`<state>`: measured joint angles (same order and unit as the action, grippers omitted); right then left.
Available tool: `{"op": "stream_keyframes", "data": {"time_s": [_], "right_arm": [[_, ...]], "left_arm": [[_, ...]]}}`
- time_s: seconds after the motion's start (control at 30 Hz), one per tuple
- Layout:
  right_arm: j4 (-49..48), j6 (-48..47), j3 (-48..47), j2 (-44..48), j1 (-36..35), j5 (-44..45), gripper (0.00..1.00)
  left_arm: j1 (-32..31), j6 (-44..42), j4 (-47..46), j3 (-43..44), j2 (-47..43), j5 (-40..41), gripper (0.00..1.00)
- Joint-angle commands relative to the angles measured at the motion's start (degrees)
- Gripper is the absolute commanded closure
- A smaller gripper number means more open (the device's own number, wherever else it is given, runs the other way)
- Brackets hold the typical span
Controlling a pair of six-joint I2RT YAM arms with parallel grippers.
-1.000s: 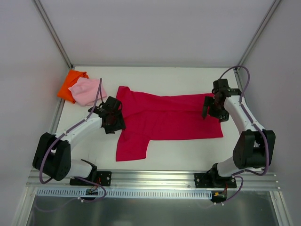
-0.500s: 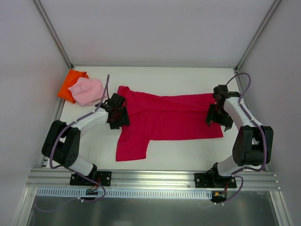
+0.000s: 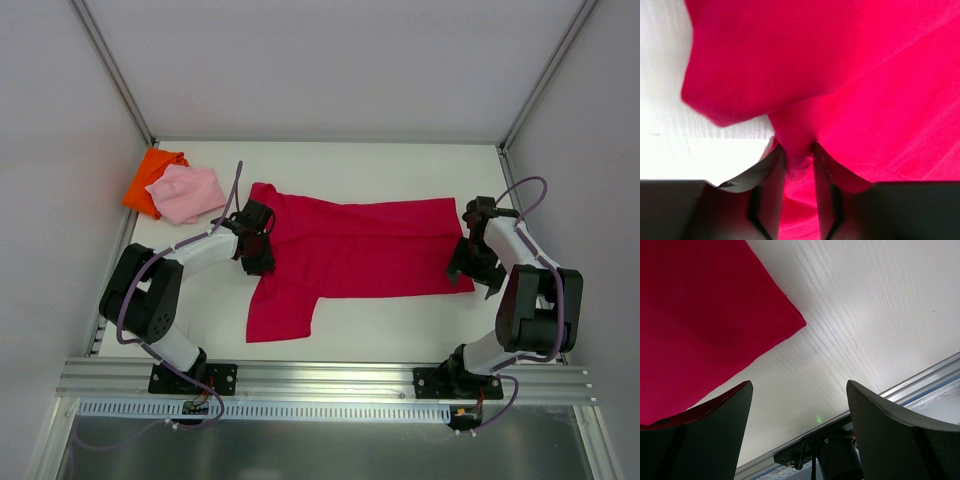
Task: Fold and stack the t-shirts
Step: Grap the side of the flattened tshirt closest away from the robot with both arms
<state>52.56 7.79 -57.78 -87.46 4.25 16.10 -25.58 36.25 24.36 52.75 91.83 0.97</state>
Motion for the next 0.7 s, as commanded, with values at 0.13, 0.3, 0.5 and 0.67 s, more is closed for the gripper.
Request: {"op": "stream_keyframes", "data": {"time_s": [0.13, 0.3, 0.5, 0.67], "right_arm": [[-1.0, 1.8, 0.9, 3.5, 0.5, 0.5, 0.20], [-1.0, 1.7, 0.8, 3.6, 0.5, -0.2, 0.19], [-3.1, 2.1, 3.3, 2.8, 0.5, -1.9, 0.19], [-4.7, 2.4, 3.2, 1.7, 0.5, -4.0, 0.20]], "left_arm": [[-0.7, -0.5, 1.3, 0.3, -0.4, -0.2, 1.00], [-0.6, -0.4, 3.3, 0.9, -1.5, 1.0, 1.00], [-0.7, -0.1, 7.1, 1.0, -4.2, 4.6, 1.00], [-0.3, 0.9, 9.9, 0.0, -8.1, 8.2, 1.00]]}}
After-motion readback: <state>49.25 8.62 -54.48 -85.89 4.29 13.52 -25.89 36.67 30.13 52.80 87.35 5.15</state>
